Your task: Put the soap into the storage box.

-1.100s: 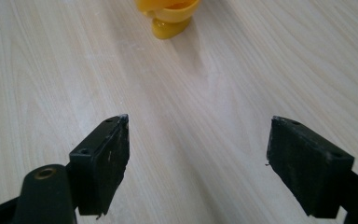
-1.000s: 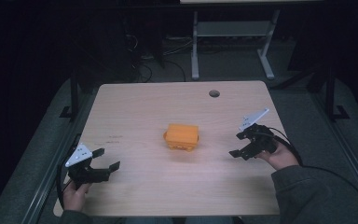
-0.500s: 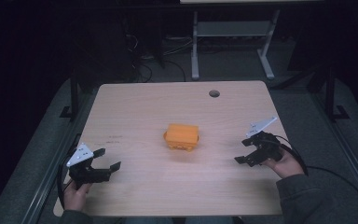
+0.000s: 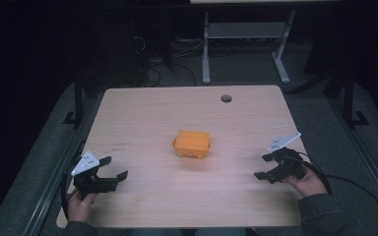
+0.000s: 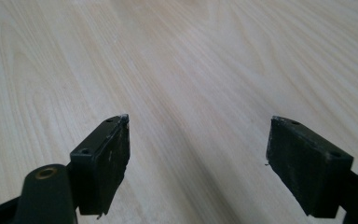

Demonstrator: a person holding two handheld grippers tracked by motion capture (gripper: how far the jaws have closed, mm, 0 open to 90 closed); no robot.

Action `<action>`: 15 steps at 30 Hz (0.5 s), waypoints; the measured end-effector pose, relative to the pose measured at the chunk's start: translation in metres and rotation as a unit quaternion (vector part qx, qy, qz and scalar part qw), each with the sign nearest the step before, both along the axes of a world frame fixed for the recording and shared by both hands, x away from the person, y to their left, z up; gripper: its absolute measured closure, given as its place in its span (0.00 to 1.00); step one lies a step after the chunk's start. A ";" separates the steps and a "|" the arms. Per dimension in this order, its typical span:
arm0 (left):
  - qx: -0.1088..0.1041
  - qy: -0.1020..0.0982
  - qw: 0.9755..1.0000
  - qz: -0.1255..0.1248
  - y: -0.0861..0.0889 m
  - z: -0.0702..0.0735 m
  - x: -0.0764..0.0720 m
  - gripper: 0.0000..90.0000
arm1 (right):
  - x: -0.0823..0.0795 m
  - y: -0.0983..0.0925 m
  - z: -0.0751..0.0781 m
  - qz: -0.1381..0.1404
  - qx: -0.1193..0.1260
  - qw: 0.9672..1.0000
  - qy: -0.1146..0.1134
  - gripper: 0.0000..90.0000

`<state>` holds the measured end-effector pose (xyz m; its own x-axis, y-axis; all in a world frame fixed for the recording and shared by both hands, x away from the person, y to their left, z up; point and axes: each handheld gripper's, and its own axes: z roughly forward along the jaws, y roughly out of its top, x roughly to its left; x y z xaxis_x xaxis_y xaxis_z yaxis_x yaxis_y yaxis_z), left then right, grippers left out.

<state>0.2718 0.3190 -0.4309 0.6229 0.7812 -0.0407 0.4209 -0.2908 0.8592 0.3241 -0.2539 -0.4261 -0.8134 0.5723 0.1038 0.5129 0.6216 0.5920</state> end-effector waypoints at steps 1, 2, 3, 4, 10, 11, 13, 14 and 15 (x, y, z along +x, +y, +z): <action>0.001 0.000 1.000 0.000 0.000 0.000 0.000 0.16 | -0.001 -0.001 -0.001 0.001 -0.001 1.000 -0.002 0.23; 0.001 0.001 1.000 0.000 0.000 0.000 0.000 0.16 | -0.002 -0.002 -0.002 -0.001 0.000 1.000 -0.001 0.23; 0.000 0.001 1.000 0.000 0.000 0.000 0.000 0.16 | -0.003 -0.003 -0.003 -0.004 0.000 1.000 0.000 0.23; -0.001 0.001 1.000 0.000 0.000 0.000 0.000 0.16 | -0.005 -0.004 -0.004 -0.006 0.000 1.000 0.000 0.23; 0.004 0.001 1.000 -0.004 -0.001 0.000 0.000 0.16 | -0.016 -0.009 -0.013 -0.011 0.002 1.000 -0.001 0.23; 0.004 0.001 1.000 -0.004 -0.001 0.000 0.000 0.16 | -0.019 -0.009 -0.015 -0.013 0.003 1.000 -0.003 0.23; 0.004 0.001 1.000 -0.004 -0.001 0.000 0.000 0.16 | -0.025 -0.009 -0.017 -0.015 0.007 1.000 -0.009 0.23; 0.004 0.001 1.000 -0.004 -0.001 0.000 0.000 0.16 | -0.028 -0.009 -0.018 -0.017 0.008 1.000 -0.016 0.23; 0.006 0.002 1.000 -0.005 -0.001 0.000 0.001 0.16 | -0.032 -0.009 -0.020 -0.021 0.007 0.999 -0.027 0.21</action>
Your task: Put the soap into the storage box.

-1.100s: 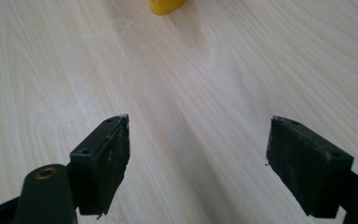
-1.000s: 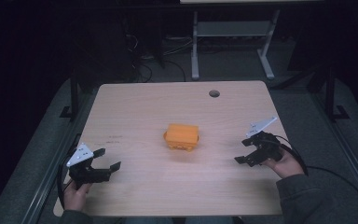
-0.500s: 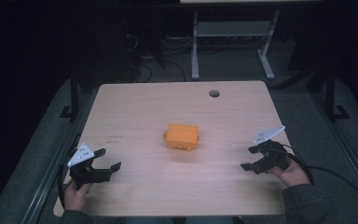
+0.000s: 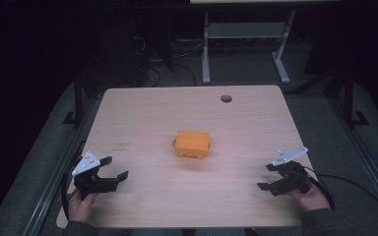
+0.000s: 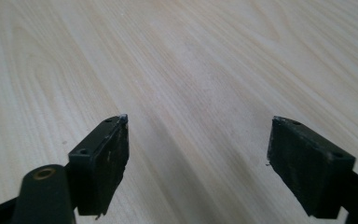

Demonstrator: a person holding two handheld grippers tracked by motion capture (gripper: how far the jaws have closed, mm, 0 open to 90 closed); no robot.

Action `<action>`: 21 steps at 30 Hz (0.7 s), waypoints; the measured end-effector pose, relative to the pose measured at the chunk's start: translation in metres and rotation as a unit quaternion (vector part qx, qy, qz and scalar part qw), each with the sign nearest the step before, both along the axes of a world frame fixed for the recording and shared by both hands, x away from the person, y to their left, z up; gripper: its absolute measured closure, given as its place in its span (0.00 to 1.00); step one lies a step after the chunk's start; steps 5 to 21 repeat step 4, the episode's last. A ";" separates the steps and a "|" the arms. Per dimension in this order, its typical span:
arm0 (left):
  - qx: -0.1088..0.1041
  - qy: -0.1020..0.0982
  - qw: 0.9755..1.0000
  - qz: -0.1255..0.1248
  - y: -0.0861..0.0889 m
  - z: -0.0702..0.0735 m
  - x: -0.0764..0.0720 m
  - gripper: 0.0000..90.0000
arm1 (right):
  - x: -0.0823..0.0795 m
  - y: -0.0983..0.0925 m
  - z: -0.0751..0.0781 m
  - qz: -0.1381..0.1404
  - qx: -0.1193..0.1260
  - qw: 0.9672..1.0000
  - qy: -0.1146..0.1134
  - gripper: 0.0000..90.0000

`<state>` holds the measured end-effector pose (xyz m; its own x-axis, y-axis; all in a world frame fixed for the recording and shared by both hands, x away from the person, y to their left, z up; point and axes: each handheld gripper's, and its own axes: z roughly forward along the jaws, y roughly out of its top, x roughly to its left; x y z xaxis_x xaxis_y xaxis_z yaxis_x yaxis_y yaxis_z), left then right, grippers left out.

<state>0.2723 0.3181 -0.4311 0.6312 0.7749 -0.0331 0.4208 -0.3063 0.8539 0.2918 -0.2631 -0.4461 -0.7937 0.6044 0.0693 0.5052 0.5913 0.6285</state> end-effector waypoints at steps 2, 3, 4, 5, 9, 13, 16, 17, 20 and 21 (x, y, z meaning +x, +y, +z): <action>0.001 0.000 1.000 -0.002 -0.001 0.000 0.000 0.16 | -0.010 -0.001 -0.005 -0.023 0.005 0.999 -0.028 0.19; 0.002 0.001 1.000 -0.002 -0.002 0.000 0.000 0.16 | -0.016 -0.003 -0.009 -0.031 0.026 0.998 -0.040 0.20; 0.002 0.001 1.000 -0.002 -0.002 0.000 0.000 0.16 | -0.021 -0.004 -0.011 -0.033 0.042 0.998 -0.032 0.20; 0.002 0.001 1.000 -0.002 -0.002 0.000 0.000 0.16 | -0.021 -0.004 -0.011 -0.033 0.042 0.998 -0.032 0.20; 0.002 0.001 1.000 -0.002 -0.002 0.000 0.000 0.16 | -0.021 -0.004 -0.011 -0.033 0.042 0.998 -0.032 0.20; 0.002 0.001 1.000 -0.002 -0.002 0.000 0.000 0.16 | -0.021 -0.004 -0.011 -0.033 0.042 0.998 -0.032 0.20; 0.002 0.001 1.000 -0.002 -0.002 0.000 0.000 0.16 | -0.021 -0.004 -0.011 -0.033 0.042 0.998 -0.032 0.20; 0.002 0.001 1.000 -0.002 -0.002 0.000 0.000 0.16 | -0.021 -0.004 -0.011 -0.033 0.042 0.998 -0.032 0.20; 0.002 0.001 1.000 -0.002 -0.002 0.000 0.000 0.16 | -0.021 -0.004 -0.011 -0.033 0.042 0.998 -0.032 0.20; 0.002 0.001 1.000 -0.002 -0.002 0.000 0.000 0.16 | -0.021 -0.004 -0.011 -0.033 0.042 0.998 -0.032 0.20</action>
